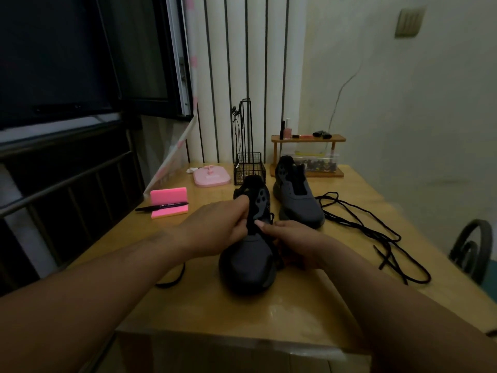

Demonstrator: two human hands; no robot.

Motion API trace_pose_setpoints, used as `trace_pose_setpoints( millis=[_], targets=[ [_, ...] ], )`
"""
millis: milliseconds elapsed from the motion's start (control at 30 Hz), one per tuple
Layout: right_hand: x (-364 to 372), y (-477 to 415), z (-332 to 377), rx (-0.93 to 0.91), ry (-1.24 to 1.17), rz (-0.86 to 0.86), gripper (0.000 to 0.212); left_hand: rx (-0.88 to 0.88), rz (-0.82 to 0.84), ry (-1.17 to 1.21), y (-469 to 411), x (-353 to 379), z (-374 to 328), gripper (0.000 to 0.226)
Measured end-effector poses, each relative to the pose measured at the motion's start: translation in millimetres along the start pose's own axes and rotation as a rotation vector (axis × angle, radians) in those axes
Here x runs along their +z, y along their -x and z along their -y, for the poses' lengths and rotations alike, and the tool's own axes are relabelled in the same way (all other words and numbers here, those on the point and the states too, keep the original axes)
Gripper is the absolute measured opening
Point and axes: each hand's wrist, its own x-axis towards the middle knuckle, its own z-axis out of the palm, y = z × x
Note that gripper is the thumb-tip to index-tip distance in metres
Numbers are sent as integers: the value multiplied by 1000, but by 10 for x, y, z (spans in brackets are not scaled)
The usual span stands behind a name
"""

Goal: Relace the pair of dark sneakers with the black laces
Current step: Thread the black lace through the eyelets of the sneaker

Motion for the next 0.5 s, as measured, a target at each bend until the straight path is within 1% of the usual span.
trace_pose_setpoints(
  millis=[100, 133, 200, 267, 333, 433, 467, 500],
  targets=[
    [4, -22, -21, -13, 14, -11, 62, -222, 124, 178, -147, -122, -87, 8],
    [13, -26, -24, -19, 4, -13, 60, -281, 126, 231, -184, -154, -96, 13],
    [22, -30, -38, -20, -31, -17, 55, -345, 128, 222, -216, -185, -84, 17],
    [32, -9, -22, -16, -40, -21, 55, -381, 231, 141, -182, -196, -62, 24],
    [40, -2, -14, -23, -35, -32, 58, -417, 300, 166, -176, -166, 30, 30],
    [43, -13, -16, -37, -17, -53, 63, -467, 266, 439, -132, -159, 152, 27],
    [43, -15, -19, -38, -14, -55, 63, -490, 221, 535, -101, -155, 177, 25],
    [41, -22, -23, -34, -10, -54, 64, -515, 134, 616, -73, -145, 187, 23]
  ],
)
